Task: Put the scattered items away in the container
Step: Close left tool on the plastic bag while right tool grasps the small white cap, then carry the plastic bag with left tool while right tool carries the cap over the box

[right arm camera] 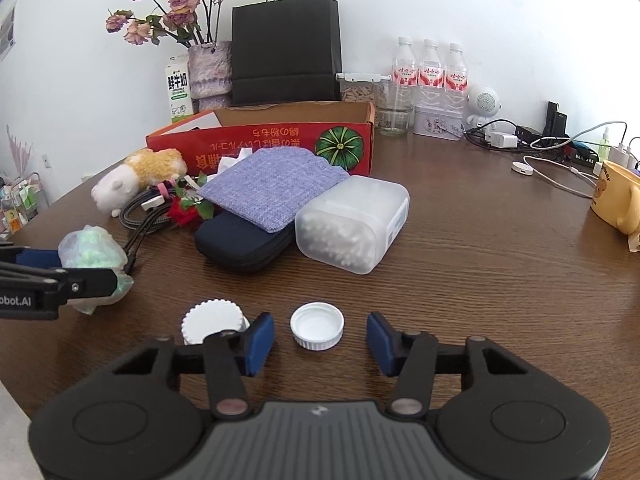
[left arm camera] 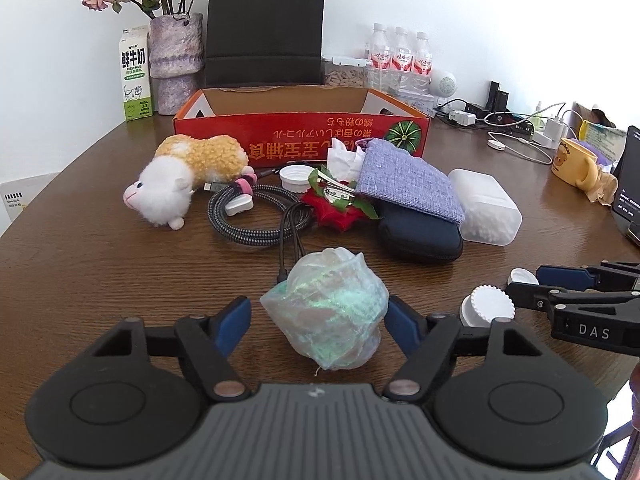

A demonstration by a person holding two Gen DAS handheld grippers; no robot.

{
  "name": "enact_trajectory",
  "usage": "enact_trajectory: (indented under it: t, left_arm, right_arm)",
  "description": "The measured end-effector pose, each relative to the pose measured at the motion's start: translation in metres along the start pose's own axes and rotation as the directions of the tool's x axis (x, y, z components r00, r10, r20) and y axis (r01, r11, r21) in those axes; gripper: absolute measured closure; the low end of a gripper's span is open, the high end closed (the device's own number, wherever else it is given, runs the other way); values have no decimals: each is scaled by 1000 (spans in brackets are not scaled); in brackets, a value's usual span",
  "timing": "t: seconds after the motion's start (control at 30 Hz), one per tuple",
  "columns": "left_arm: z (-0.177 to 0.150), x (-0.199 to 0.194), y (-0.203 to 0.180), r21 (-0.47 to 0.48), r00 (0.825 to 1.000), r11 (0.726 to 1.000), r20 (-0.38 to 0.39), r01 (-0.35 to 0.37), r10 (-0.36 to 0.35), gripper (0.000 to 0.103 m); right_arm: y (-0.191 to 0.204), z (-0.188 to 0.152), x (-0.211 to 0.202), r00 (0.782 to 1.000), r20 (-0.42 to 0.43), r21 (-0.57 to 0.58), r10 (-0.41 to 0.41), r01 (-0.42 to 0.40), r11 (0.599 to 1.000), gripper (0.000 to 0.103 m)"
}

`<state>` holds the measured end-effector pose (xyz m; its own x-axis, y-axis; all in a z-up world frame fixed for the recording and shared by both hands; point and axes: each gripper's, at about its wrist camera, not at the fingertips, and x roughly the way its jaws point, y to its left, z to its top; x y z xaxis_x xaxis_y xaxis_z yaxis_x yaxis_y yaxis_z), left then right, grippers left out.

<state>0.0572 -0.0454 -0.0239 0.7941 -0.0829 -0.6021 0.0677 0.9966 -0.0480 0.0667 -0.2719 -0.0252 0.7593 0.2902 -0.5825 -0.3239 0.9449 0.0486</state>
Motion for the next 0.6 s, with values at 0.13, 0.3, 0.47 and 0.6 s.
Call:
enact_trajectory:
  t: [0.13, 0.3, 0.47, 0.6]
  left_arm:
    - [-1, 1, 1, -1, 1000, 1000, 3, 16, -16, 42]
    - [-1, 0, 5, -4, 999, 999, 15, 37, -37, 52]
    - [0, -2, 13, -17, 999, 999, 27, 46, -46, 56]
    - [7, -5, 20, -20, 997, 999, 57, 48, -47, 57]
  right_arm:
    - [1, -1, 0, 1000, 4, -11, -1, 1, 1000, 74]
    - [5, -1, 0, 1000, 11, -31, -3, 3, 1000, 76]
    - [9, 1, -2, 1000, 29, -30, -3, 3, 1000, 76]
    - [13, 11, -7, 998, 63, -39, -5, 8, 999, 76]
